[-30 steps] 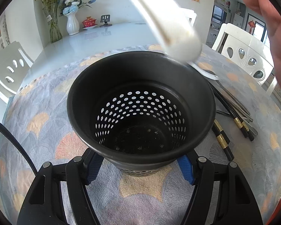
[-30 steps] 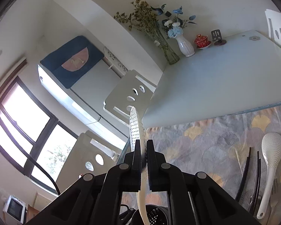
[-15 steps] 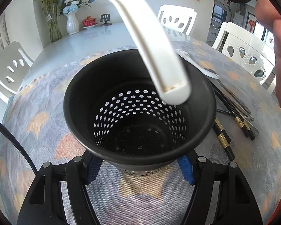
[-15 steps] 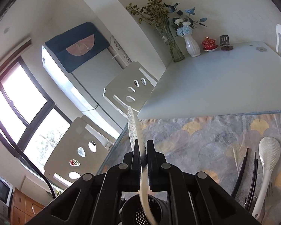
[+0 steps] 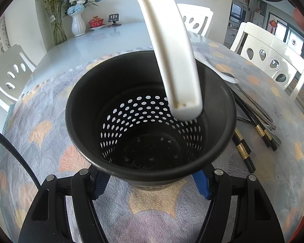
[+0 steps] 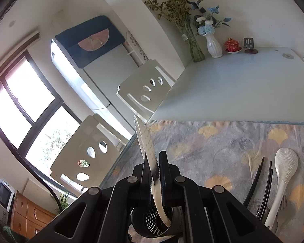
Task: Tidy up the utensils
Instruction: 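Carry the paddle over the black holder and lower it handle-first inside, then open the right gripper and withdraw it from the holder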
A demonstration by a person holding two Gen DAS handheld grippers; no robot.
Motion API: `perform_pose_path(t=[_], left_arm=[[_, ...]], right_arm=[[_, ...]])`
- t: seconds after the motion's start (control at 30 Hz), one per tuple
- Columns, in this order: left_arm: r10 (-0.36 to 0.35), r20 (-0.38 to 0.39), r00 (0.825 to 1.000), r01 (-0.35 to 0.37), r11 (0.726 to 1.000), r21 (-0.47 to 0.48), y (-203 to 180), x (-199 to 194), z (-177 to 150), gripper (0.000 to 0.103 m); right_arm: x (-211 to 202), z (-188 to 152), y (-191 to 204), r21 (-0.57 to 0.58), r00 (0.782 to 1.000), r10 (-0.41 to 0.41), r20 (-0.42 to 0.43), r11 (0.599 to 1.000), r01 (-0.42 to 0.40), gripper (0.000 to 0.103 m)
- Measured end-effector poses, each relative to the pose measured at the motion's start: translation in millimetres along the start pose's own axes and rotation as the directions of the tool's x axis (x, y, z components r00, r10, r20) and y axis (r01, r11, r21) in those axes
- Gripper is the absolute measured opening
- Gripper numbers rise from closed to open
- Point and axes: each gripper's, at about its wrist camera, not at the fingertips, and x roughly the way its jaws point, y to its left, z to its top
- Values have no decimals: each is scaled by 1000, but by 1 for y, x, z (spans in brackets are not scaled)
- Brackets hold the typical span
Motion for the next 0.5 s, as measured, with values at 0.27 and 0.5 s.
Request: perform_pose_path(t=[0.27, 0.5], left_arm=[[3, -8, 1000, -3, 1000, -4, -1, 1, 1, 68], [7, -10, 1000, -7, 1000, 1, -4, 2, 2, 68]], right_arm=[[-50, 6, 17, -55, 999, 5, 34, 999, -4, 46], [-148, 3, 8, -54, 972, -221, 78, 973, 226, 68]])
